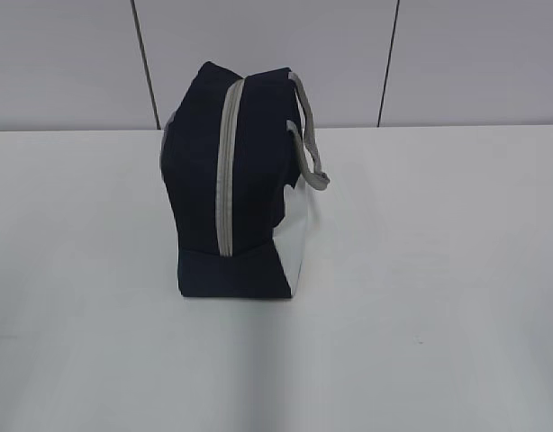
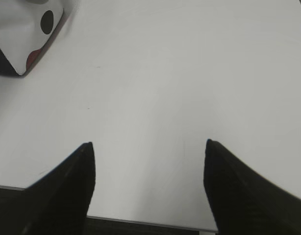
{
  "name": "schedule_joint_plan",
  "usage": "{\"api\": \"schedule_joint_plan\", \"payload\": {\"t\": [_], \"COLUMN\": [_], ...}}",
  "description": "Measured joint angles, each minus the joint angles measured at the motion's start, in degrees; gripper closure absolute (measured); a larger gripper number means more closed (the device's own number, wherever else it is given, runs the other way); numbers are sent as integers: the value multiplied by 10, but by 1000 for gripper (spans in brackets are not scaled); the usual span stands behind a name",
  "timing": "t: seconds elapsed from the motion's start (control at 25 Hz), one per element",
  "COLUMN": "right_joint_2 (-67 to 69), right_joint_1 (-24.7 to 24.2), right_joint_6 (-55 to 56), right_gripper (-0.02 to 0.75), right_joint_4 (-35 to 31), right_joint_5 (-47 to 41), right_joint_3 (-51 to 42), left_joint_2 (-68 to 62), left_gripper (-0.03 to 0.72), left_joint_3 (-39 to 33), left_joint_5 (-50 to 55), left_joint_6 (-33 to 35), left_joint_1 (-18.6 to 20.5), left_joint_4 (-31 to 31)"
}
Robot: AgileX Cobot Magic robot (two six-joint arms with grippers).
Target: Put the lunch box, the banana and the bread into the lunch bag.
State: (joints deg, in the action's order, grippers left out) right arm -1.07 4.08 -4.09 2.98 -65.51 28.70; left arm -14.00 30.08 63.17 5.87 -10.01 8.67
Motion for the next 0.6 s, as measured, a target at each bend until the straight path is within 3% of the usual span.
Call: {"api": "schedule_joint_plan", "payload": {"t": [0.6], "right_joint_2": [0], "right_joint_1": [0], "right_joint_6": [0], "right_gripper": [226], "right_joint_4": [0], "right_joint_5": [0], "right_joint_3": [0], "left_joint_2": [28], "left_gripper": [265], "left_joint_3": [0], "left_joint_5": [0], "left_joint_6": [0], "left_joint_1": [7], "left_joint_4": [0]}}
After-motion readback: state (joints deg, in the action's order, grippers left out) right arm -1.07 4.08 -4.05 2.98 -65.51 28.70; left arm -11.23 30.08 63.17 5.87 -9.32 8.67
